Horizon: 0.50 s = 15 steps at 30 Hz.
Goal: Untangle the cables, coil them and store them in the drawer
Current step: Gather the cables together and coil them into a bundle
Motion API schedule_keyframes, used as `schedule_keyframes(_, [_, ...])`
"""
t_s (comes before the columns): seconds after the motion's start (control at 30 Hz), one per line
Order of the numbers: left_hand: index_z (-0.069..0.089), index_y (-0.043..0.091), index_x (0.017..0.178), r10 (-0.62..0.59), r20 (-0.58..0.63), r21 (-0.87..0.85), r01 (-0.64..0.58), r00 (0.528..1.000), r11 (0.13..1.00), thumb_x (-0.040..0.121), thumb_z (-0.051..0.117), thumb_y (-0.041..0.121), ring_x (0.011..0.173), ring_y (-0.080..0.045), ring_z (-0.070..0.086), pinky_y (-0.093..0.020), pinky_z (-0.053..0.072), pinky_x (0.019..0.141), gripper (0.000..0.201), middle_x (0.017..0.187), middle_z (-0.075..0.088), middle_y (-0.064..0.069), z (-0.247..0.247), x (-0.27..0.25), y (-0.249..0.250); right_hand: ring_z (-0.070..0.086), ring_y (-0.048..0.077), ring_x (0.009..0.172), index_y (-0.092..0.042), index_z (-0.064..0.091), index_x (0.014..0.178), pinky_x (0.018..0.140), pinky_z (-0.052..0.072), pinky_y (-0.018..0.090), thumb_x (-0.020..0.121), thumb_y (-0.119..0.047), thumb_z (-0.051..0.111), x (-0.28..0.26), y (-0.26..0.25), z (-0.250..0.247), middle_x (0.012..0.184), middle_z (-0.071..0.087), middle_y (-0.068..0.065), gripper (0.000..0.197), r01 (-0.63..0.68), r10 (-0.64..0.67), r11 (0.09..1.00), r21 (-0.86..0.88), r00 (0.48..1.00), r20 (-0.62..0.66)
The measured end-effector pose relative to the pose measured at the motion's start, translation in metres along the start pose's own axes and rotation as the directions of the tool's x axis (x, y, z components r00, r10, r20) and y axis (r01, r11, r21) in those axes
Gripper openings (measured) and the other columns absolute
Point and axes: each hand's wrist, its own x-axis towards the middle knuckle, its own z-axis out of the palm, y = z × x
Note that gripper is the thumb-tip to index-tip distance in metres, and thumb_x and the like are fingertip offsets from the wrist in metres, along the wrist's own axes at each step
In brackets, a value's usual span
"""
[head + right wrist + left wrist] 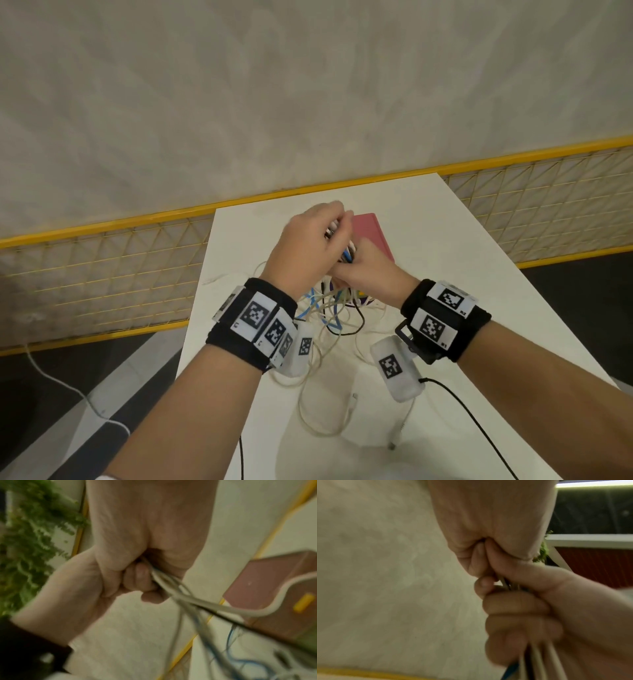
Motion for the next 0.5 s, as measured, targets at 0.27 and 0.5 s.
schedule_keyframes(0.27, [0.064,0.027,0.089,-0.169,-0.204,0.311,0.227,0.964,0.923,0.097,0.051,0.038,0.085,-0.017,0.054,-0.034,0.041,0.077,0.019,0.091,0.061,0.005,-0.009,0.0,-0.027,0.039,0.003,0.047,-0.02,0.049,0.072,0.053,0.038,0.019,0.102,-0.029,0.037,-0.007,0.011,-0.014,0.056,0.041,-0.007,0.034,0.078,-0.08,0.992,-0.103,0.997,-0.013])
schedule_keyframes(0.5, [0.067,0.017,0.105,0.077,0.106,0.11,-0.089,0.991,0.99,0.101,0.024,0.04,0.088,-0.021,0.056,-0.045,0.038,0.098,0.049,0.093,0.069,0.001,0.028,-0.026,-0.019,0.042,0.006,0.05,-0.013,0.052,0.069,0.051,0.037,0.024,0.098,-0.007,0.038,-0.007,0.007,-0.003,0.054,0.052,-0.007,0.033,0.09,-0.092,0.976,-0.198,0.996,-0.002])
